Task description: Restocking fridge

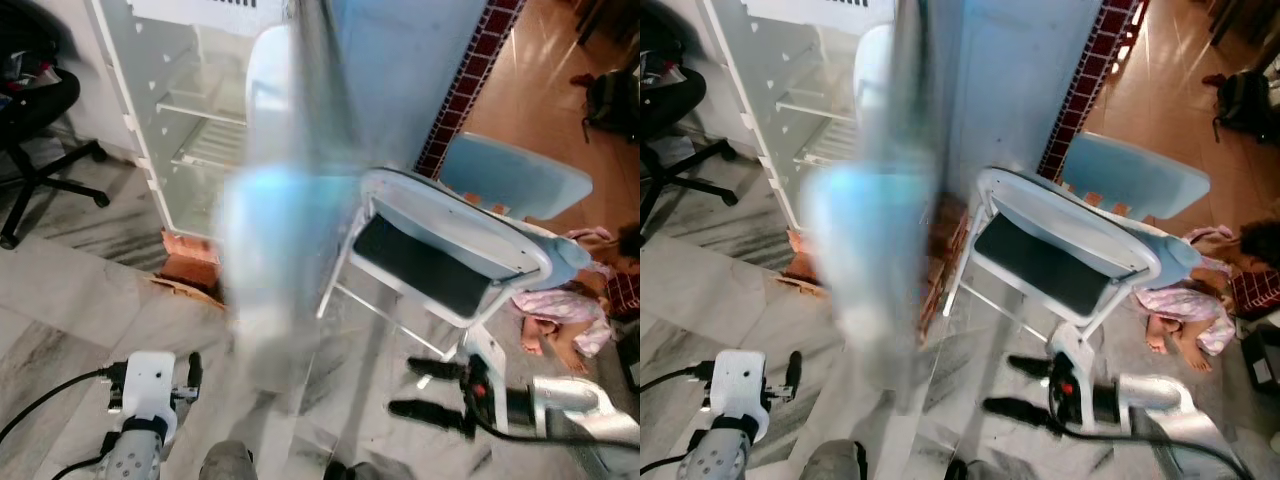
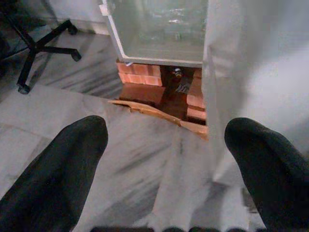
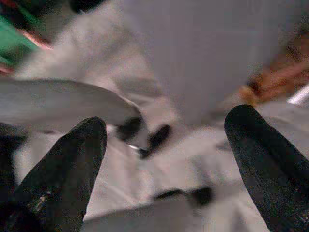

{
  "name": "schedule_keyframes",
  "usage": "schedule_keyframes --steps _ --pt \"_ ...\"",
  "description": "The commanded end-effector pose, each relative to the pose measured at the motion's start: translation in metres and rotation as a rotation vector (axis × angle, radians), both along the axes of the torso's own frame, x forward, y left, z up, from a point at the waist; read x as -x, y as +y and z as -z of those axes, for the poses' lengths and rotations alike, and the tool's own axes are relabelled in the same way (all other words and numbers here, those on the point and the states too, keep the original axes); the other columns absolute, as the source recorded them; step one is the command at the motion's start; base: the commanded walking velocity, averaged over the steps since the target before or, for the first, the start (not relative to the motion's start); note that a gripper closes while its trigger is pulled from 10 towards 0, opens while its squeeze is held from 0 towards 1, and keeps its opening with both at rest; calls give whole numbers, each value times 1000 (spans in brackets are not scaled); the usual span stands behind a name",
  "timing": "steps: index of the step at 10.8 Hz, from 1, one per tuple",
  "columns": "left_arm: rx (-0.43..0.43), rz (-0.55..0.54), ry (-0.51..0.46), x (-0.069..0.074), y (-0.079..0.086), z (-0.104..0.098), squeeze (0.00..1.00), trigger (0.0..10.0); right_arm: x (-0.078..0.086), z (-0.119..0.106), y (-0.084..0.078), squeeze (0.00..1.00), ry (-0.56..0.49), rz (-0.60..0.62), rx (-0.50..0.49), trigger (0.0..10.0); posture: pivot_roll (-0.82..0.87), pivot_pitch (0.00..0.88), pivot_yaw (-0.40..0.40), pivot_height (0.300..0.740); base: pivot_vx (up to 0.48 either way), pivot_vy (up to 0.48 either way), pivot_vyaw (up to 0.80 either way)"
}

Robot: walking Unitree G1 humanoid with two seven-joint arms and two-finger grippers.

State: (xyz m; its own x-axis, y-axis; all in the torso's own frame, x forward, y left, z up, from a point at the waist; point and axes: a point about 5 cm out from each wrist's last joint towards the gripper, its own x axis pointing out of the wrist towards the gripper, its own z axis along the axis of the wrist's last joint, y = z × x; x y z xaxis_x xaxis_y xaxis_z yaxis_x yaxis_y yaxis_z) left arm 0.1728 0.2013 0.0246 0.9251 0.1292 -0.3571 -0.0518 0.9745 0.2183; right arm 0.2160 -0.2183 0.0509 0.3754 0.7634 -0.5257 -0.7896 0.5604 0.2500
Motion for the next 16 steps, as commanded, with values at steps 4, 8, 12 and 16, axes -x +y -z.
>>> schedule_keyframes --steps 4,8,12,16 --pt "9 8 16 6 -2 9 0 10000 -43 11 15 0 -232 341 63 10000 197 91 -78 740 0 0 0" --pt "-136 8 -186 -36 12 -20 0 10000 -63 -12 26 0 -499 806 -57 10000 192 80 -89 740 0 0 0" --pt "-121 0 -254 -62 5 -31 0 10000 -70 -22 12 0 -593 1045 -53 10000 155 47 -75 740 0 138 0" --pt "-109 19 -274 -67 -5 -36 0 10000 -72 -22 14 0 -601 1068 -48 10000 151 40 -65 740 0 368 0"
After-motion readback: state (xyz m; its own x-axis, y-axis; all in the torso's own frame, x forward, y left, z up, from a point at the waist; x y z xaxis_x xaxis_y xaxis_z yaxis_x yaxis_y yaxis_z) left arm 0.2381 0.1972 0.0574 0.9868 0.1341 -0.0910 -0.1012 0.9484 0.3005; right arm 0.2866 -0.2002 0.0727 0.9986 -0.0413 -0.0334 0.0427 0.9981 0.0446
